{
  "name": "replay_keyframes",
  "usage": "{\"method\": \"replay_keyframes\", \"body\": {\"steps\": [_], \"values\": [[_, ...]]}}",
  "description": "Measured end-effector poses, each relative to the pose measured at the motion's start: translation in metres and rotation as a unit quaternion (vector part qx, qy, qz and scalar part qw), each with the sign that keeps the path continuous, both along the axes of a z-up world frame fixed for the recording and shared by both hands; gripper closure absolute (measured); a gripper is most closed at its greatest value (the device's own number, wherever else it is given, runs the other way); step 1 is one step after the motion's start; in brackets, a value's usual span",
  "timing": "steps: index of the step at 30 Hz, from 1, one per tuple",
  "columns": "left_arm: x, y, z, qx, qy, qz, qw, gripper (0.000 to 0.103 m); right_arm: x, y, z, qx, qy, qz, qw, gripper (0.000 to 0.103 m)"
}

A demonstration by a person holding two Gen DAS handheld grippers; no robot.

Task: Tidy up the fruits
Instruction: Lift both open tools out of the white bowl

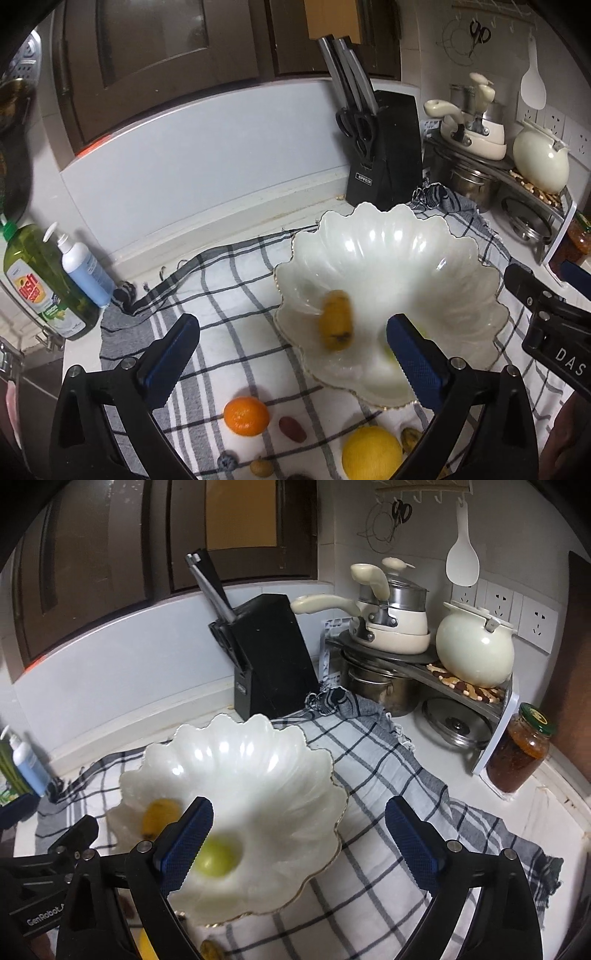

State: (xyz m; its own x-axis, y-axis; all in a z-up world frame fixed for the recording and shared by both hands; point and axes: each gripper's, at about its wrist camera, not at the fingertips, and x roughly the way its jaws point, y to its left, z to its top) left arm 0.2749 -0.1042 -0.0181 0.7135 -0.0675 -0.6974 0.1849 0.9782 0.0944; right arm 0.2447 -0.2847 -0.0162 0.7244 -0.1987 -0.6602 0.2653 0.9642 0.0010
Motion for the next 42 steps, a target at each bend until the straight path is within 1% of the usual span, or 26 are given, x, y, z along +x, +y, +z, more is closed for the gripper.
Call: {"method": "replay_keyframes", "body": {"steps": [7,14,19,23,31,34,42], "values": [[-0.023,0.013,0.006,0.0,-0.006,0.01,0.9999,0.0,-0.018,0.011,0.002,0.001,0.004,0.012,1.0,0.008],[-0.046,0.023,0.002,-0.003,-0.002,0.013,0.9999,0.0,-0.037,0.02,0.003,0.004,0.002,0.017,1.0,0.008],[-0.062,0.03,0.001,-0.004,-0.009,0.018,0.9998,0.0,-0.05,0.027,0.003,0.004,-0.002,0.024,1.0,0.008],[-0.074,0.035,-0.001,-0.01,-0.007,0.019,0.9997,0.0,-0.058,0.031,0.0,0.012,0.002,0.029,0.999,0.008],[-0.104,0.041,-0.012,-0.011,-0.001,0.014,0.9998,0.0,-0.087,0.041,-0.007,0.012,0.004,0.036,0.999,0.008],[-0.117,0.04,-0.018,-0.004,-0.004,0.012,0.9999,0.0,-0.098,0.043,-0.01,0.011,0.004,0.037,0.999,0.008],[-0.144,0.039,-0.034,-0.016,0.007,-0.002,0.9998,0.0,-0.128,0.046,-0.021,0.015,0.01,0.048,0.999,0.008]]}}
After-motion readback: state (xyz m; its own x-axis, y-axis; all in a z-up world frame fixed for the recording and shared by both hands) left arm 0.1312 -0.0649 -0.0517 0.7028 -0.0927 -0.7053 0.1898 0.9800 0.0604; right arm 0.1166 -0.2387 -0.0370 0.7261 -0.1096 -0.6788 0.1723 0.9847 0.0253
